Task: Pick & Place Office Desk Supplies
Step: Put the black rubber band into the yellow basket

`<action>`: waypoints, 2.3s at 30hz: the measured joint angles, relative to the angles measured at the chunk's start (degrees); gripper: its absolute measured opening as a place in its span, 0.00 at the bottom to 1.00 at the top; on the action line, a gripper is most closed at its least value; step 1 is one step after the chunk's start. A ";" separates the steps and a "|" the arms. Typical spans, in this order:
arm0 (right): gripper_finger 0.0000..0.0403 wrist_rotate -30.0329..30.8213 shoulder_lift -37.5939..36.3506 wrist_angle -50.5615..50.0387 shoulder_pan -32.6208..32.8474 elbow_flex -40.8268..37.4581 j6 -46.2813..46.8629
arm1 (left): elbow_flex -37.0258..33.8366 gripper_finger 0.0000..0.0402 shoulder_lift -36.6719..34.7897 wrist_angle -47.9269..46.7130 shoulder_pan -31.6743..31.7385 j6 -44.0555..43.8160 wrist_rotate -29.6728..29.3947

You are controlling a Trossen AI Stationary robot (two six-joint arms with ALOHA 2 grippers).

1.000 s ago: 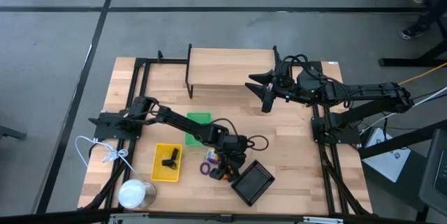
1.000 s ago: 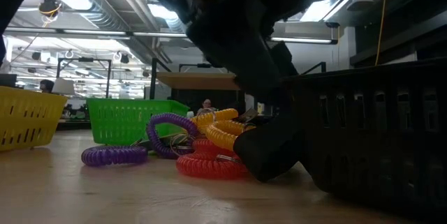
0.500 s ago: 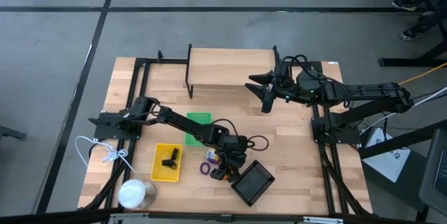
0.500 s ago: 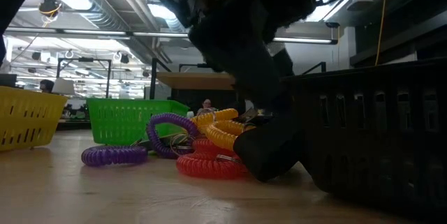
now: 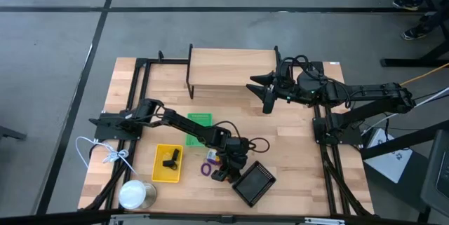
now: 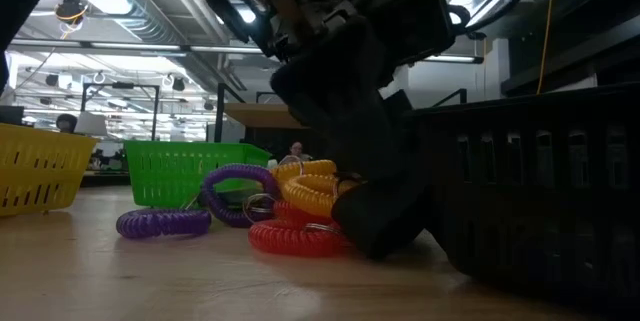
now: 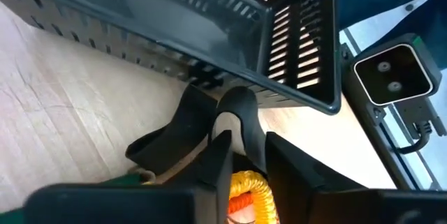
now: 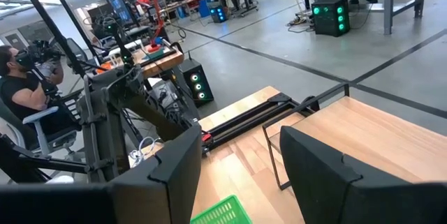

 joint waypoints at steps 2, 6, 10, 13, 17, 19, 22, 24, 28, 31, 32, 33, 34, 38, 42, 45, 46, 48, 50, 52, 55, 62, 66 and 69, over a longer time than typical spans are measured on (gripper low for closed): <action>0.49 0.00 0.00 -0.01 0.00 0.00 0.00 | 0.00 0.12 0.00 0.40 0.00 -0.02 0.02; 0.49 0.00 0.00 -0.01 -0.10 0.00 -0.22 | -0.04 0.02 -0.52 0.04 0.56 -0.39 0.48; 0.49 0.00 0.00 -0.01 -0.62 0.00 -0.22 | -0.04 0.01 -3.13 -2.80 2.05 -0.05 0.88; 0.49 0.00 0.00 0.02 -0.95 0.00 -0.22 | -0.04 0.01 -5.61 -6.63 3.51 0.89 0.89; 0.49 0.00 0.00 0.03 -1.27 0.00 -0.45 | -0.04 0.01 -9.34 -9.28 5.71 1.76 1.00; 0.49 0.00 0.00 0.03 -1.27 0.00 -1.26 | -0.04 0.01 -10.84 -11.10 6.68 2.34 0.89; 0.49 -0.02 0.00 0.03 -1.30 0.00 -1.53 | -0.04 0.01 -12.35 -13.40 8.11 2.75 -0.71; 0.49 -0.02 0.00 0.03 -1.42 0.00 -1.54 | -0.04 0.01 -13.34 -14.94 9.06 2.64 -2.19; 0.49 -0.02 0.00 0.15 -1.49 0.00 -1.66 | -0.04 0.01 -15.09 -17.30 11.45 2.11 -3.86; 0.49 -0.02 0.00 0.32 -1.45 0.00 -1.66 | -0.04 0.01 -16.20 -16.73 14.44 0.10 -4.84; 0.49 -0.03 0.00 0.32 -1.44 0.00 -1.66 | -0.15 0.01 -16.83 -16.34 15.68 -0.83 -4.72; 0.49 -0.04 0.00 0.32 -1.44 0.00 -1.65 | -0.98 0.01 -17.90 -15.03 16.94 -1.67 -4.46; 0.49 -0.02 0.00 0.39 -1.44 0.00 -1.58 | -2.26 0.01 -19.09 -13.36 17.99 -2.76 -3.68; 0.49 -0.05 0.00 0.45 -1.21 0.00 -1.47 | -10.91 0.01 -27.00 -4.38 21.23 -7.99 -3.36; 0.49 -0.04 0.00 0.45 -1.01 0.00 -1.46 | -23.32 0.01 -38.71 3.52 22.91 -14.68 -5.89; 0.49 0.01 0.00 0.63 -1.01 0.00 -1.46 | -33.69 0.01 -49.58 8.44 23.02 -20.77 -12.67; 0.49 0.43 0.00 0.76 -1.01 0.00 -1.45 | -37.12 0.01 -53.46 10.44 22.45 -23.04 -15.11; 0.49 1.60 0.00 0.80 -1.01 0.00 -1.44 | -43.13 0.01 -61.23 13.79 20.47 -27.34 -20.81; 0.49 1.79 0.00 0.82 -1.01 0.00 -1.42 | -47.82 0.01 -68.67 13.59 17.54 -30.69 -25.85; 0.49 2.17 0.00 0.82 -1.01 0.00 -1.29 | -51.24 0.01 -75.07 10.03 13.87 -33.76 -30.63; 0.49 3.09 0.00 0.82 -1.01 0.00 -1.29 | -54.52 0.01 -82.57 0.75 8.41 -38.44 -34.63; 0.49 4.54 0.00 0.81 -1.01 0.00 -1.17 | -56.15 0.01 -89.71 -18.31 -1.72 -47.79 -31.52; 0.49 6.37 0.00 0.70 -1.02 0.00 0.15 | -56.15 0.01 -89.62 -21.63 -6.69 -50.55 -30.03; 0.49 7.18 0.00 0.69 -1.01 0.00 0.24 | -56.13 0.01 -87.89 -23.27 -9.77 -52.30 -30.01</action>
